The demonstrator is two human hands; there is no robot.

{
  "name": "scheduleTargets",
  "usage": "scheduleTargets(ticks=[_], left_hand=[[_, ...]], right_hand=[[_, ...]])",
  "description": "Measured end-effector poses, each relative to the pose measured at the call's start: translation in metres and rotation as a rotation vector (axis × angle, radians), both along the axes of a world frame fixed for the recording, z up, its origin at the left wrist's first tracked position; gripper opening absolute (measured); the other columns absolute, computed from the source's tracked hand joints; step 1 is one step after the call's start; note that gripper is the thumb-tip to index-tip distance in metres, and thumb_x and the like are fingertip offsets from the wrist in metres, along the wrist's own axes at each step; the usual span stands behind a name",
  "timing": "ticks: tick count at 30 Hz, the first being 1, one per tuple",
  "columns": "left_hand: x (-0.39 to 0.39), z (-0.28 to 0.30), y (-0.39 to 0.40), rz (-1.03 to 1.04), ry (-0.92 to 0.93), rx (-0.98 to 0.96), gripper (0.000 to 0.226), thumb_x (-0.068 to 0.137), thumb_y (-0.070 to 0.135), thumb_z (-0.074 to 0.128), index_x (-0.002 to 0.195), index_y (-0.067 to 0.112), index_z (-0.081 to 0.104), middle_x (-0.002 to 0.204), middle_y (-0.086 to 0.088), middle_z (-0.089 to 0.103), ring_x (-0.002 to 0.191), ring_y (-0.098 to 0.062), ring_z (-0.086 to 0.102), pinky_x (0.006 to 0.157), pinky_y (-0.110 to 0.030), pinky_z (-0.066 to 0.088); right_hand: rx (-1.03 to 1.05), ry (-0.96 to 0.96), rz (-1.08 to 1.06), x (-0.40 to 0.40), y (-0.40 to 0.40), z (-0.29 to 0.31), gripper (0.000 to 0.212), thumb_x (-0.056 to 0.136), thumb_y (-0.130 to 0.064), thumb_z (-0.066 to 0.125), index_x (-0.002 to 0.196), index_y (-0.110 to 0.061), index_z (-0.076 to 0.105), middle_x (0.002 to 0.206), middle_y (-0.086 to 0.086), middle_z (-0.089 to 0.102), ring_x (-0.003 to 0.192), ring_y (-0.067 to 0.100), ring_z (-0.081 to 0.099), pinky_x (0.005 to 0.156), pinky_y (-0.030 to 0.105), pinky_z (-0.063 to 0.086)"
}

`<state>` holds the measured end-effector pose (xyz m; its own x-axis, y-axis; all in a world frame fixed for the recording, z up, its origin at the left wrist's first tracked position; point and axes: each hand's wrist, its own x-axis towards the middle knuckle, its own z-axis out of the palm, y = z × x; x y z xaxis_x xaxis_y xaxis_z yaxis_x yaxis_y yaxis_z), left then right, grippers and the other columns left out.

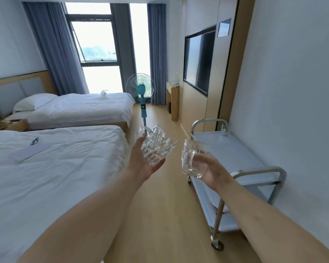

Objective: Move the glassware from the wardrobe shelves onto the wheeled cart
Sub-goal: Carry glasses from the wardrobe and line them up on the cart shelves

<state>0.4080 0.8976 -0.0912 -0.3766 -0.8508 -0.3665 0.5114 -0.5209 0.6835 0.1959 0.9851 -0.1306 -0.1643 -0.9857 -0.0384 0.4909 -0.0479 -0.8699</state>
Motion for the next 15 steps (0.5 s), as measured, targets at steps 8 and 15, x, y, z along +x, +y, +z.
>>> scheduleTargets(ticks=[8,15], left_hand=[[-0.052,-0.024,-0.091,-0.084,0.001,0.031,0.061,0.077,0.051,0.08,0.122,0.013,0.065,0.125,-0.016,0.063,0.105,-0.032,0.069,0.068,-0.041,0.061],[-0.116,-0.045,-0.188,-0.079,-0.065,0.011,0.052,0.076,0.051,0.08,0.108,0.012,0.069,0.096,-0.015,0.076,0.073,-0.028,0.076,0.071,-0.042,0.063]], right_hand=[[0.014,0.017,-0.029,-0.045,-0.075,-0.017,0.049,0.069,-0.012,0.08,0.117,-0.006,0.068,0.107,0.015,0.066,0.101,0.032,0.063,0.113,0.059,0.039],[0.064,-0.016,-0.076,-0.1,-0.17,-0.031,0.056,0.066,-0.01,0.082,0.118,-0.008,0.061,0.114,0.019,0.06,0.109,0.035,0.054,0.116,0.061,0.033]])
